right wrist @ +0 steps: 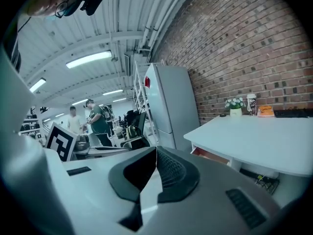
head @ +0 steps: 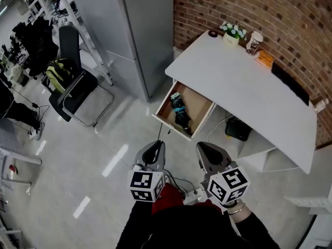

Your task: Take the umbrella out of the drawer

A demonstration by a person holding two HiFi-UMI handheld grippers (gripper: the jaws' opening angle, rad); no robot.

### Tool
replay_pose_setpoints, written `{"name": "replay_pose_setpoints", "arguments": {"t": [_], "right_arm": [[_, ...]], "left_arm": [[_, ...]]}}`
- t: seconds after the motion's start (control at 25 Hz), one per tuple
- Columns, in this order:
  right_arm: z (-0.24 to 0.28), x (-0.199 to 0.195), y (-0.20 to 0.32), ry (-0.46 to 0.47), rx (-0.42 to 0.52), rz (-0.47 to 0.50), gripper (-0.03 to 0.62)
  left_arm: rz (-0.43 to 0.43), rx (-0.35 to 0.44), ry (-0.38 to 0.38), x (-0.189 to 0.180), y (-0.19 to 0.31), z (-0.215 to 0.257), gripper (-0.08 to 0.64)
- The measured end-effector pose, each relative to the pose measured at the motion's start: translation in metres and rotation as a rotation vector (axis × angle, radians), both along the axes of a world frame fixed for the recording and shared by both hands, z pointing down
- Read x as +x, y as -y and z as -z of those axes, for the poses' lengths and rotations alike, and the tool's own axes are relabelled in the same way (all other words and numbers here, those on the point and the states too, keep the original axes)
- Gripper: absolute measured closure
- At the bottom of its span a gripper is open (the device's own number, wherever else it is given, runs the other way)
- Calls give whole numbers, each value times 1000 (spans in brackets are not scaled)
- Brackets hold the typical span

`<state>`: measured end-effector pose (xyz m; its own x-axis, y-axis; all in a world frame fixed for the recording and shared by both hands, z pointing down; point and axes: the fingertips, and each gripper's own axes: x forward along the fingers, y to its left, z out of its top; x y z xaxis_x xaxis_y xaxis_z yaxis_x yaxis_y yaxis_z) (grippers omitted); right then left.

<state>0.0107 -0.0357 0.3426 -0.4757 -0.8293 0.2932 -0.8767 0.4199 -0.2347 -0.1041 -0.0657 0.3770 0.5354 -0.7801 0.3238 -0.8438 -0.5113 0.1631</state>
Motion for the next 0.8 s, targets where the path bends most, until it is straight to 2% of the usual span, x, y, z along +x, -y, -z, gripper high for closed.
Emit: {"name": "replay_pose_setpoints", "arguments": {"t": [0.16, 0.36, 0.64, 0.8], "right_arm": [[-10, -22, 35, -11, -27, -57, 584], [-18, -29, 58, -32, -55, -122, 584], [-33, -20, 77, -86, -95, -181, 584], [-42, -18, 88, -100, -108, -181, 584]], "left_arm": [[-38, -31, 1, -22, 39, -13, 525], [-72, -56, 6, -38, 70, -25, 523], [-82, -99, -11, -40, 92, -41, 509], [-75, -128, -23, -35, 105, -52, 493]]}}
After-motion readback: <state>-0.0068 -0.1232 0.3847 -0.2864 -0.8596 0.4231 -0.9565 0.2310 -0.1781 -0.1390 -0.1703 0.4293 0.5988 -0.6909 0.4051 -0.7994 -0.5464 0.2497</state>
